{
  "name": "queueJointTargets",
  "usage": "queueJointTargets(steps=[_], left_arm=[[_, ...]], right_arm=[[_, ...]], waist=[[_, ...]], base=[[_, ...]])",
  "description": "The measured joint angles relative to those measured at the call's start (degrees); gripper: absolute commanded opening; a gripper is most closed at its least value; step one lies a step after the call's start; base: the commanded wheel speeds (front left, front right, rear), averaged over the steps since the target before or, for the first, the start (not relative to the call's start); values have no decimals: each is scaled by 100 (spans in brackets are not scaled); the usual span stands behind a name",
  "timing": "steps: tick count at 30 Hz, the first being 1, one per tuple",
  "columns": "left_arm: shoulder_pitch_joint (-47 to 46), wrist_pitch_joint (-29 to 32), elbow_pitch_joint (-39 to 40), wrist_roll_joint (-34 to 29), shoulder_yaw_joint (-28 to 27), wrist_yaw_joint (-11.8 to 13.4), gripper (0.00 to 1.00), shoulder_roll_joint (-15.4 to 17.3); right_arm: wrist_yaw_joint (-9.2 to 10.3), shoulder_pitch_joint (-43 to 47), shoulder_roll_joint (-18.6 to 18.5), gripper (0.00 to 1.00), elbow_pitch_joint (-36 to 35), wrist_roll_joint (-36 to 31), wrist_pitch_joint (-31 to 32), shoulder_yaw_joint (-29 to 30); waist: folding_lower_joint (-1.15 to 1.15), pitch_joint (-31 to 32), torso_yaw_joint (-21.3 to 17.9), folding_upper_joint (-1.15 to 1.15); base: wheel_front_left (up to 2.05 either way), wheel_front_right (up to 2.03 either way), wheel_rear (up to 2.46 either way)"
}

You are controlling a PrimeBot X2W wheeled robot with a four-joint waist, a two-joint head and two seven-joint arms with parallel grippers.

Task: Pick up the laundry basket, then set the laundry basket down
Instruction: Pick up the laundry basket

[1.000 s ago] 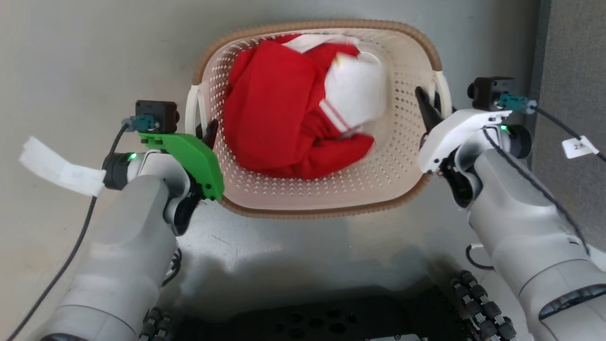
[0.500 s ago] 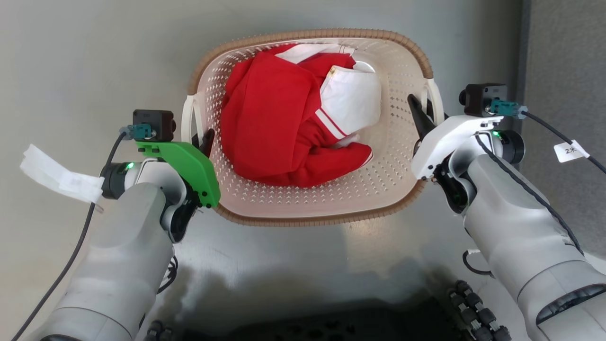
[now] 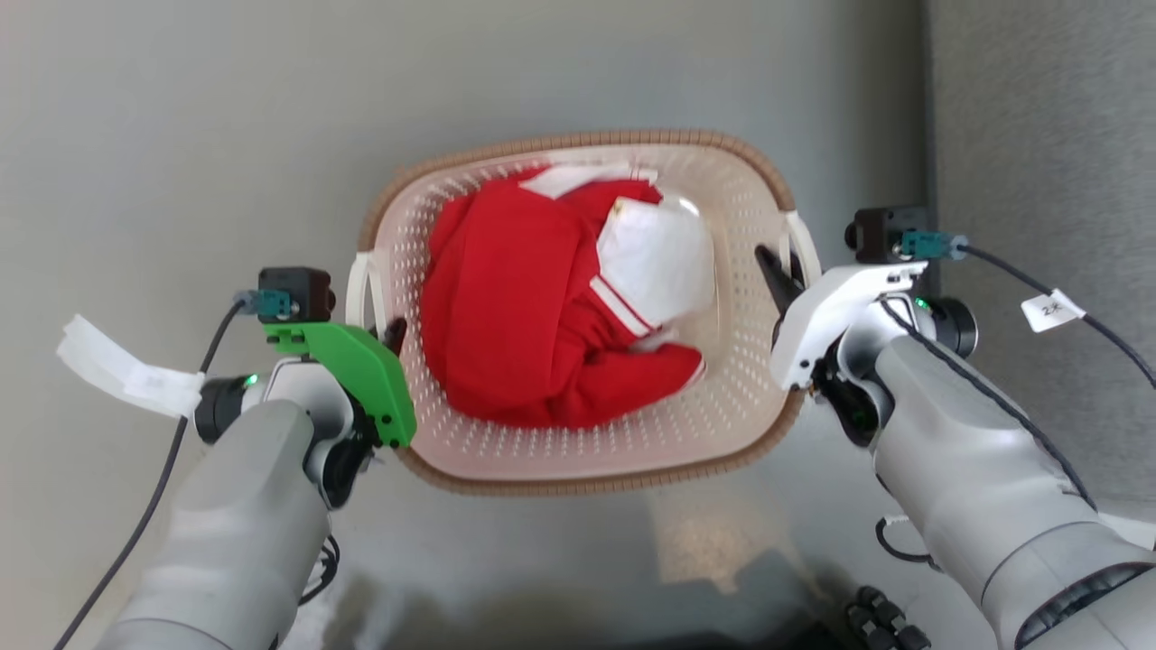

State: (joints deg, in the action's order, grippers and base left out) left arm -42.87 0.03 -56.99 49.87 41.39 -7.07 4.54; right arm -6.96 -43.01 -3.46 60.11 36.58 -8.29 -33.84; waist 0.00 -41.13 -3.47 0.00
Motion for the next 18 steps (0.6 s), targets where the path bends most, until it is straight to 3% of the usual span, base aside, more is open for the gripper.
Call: queueJointTargets(steps=[18], left_arm=[[623,583,-169,603,332,0,0,-14]], right_arm=[[47,387,-8,0,154,644,1001,-603]], waist=[[0,1446,-114,0]], base=[[0,0,0]])
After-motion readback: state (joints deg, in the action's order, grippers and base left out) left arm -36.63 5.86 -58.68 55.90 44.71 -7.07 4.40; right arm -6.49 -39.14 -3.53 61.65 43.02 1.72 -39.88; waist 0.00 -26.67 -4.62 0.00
